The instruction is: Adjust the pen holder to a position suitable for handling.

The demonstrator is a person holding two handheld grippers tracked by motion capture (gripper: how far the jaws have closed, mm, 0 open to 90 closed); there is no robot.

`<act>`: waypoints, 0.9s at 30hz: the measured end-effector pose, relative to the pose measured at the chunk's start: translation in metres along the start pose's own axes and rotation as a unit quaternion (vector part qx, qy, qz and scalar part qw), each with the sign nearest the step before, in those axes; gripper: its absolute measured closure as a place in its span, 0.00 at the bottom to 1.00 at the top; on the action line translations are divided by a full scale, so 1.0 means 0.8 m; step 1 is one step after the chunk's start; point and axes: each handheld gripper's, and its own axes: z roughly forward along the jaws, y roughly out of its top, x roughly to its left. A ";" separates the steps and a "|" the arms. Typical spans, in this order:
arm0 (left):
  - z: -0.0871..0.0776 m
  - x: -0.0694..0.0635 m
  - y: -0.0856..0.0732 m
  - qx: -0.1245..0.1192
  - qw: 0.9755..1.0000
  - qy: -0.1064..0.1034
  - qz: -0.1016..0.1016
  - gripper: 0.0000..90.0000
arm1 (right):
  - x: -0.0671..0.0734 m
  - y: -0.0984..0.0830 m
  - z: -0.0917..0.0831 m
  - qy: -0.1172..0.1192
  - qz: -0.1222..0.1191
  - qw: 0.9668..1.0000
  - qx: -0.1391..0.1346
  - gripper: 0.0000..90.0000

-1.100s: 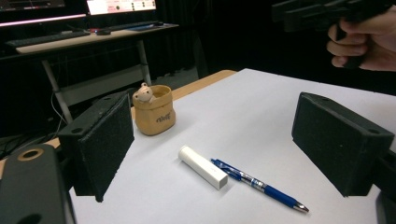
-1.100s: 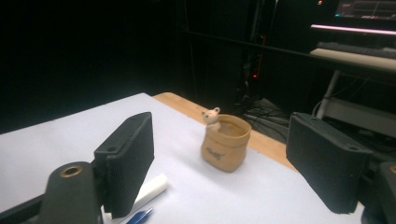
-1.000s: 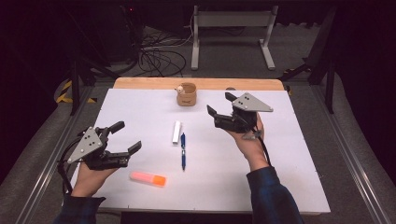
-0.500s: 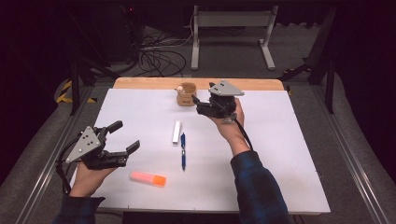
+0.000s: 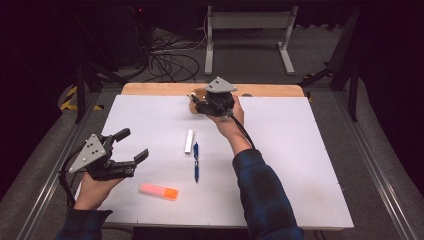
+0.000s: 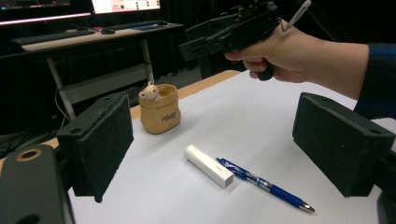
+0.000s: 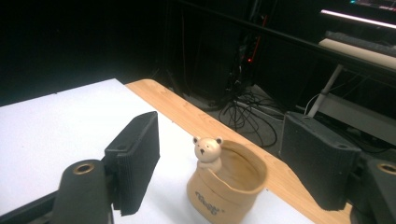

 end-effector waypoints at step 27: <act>0.001 0.001 -0.003 0.012 1.000 -0.005 0.023 0.16 | -0.006 -0.027 0.100 -0.026 0.003 0.999 0.041 0.35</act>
